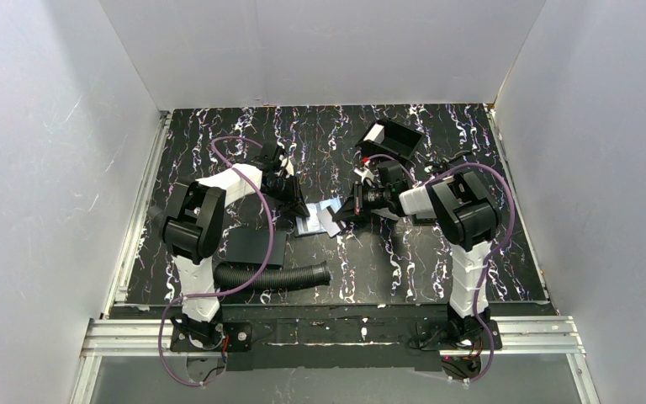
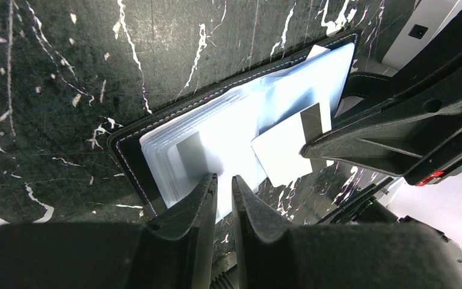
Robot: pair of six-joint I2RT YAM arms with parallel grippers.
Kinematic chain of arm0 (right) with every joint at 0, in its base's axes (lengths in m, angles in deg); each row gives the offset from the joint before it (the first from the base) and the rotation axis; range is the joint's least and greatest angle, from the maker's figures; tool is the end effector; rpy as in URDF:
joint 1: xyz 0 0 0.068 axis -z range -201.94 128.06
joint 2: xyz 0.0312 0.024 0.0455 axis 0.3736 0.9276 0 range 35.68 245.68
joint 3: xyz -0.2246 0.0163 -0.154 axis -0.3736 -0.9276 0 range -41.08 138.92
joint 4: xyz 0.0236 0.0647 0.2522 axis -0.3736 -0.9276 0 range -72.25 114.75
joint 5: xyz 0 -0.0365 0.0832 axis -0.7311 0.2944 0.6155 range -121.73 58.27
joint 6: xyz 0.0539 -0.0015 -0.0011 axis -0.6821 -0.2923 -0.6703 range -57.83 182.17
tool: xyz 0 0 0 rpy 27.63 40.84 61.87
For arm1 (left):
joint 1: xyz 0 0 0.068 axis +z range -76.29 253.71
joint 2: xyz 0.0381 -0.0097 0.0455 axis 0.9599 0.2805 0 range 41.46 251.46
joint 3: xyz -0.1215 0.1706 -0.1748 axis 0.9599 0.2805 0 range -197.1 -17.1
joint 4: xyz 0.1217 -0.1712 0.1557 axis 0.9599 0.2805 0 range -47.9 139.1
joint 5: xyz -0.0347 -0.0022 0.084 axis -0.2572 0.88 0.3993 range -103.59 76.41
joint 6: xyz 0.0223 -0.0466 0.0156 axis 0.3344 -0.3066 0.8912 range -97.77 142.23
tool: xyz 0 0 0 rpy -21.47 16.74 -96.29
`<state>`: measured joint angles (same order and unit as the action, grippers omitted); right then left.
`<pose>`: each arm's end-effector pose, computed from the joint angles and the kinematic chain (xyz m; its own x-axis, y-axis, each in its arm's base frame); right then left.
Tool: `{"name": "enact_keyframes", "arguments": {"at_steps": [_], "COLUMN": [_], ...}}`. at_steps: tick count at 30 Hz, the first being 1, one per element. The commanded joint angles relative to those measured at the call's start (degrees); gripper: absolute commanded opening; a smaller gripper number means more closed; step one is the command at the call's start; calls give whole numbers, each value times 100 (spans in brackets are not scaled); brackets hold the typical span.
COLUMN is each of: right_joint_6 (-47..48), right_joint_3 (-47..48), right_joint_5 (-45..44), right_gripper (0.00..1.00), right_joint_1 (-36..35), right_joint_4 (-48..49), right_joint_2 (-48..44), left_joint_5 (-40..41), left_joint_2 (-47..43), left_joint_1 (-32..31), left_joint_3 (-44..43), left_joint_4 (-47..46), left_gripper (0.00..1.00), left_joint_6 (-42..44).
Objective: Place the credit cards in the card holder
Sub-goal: Insert the credit card into the card holder.
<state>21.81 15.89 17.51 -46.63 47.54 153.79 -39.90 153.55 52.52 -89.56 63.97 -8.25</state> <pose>0.3442 0.1881 0.1004 -0.9557 0.0259 -0.2932 -0.2540 0.4308 0.8660 0.3642 -0.1582 0.1550 -0.9705 -0.1114 -0.2138 0.0336 0.8155 -0.5777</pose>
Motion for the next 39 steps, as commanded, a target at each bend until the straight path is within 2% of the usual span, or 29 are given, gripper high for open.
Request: {"name": "enact_keyframes", "arguments": {"at_steps": [1, 16, 26, 39], "right_joint_6": [21, -133, -708, -1962], "right_joint_3": [213, 496, 291, -522], "right_joint_5": [-329, -405, -856, -1293], "right_gripper": [1, 1, 1, 1], "right_joint_1": [-56, -252, -310, -398], "right_joint_4": [-23, 89, 1186, 2929], "right_joint_2": [122, 335, 478, 474], "left_joint_5": [836, 768, 730, 646], "left_joint_2": [358, 304, 250, 88], "left_joint_1": [-6, -12, -8, -11], "left_joint_3": [366, 472, 531, 594], "left_joint_4": [520, 429, 397, 340], "left_gripper": [16, 16, 15, 17], "left_joint_6": [288, 255, 253, 209]}}
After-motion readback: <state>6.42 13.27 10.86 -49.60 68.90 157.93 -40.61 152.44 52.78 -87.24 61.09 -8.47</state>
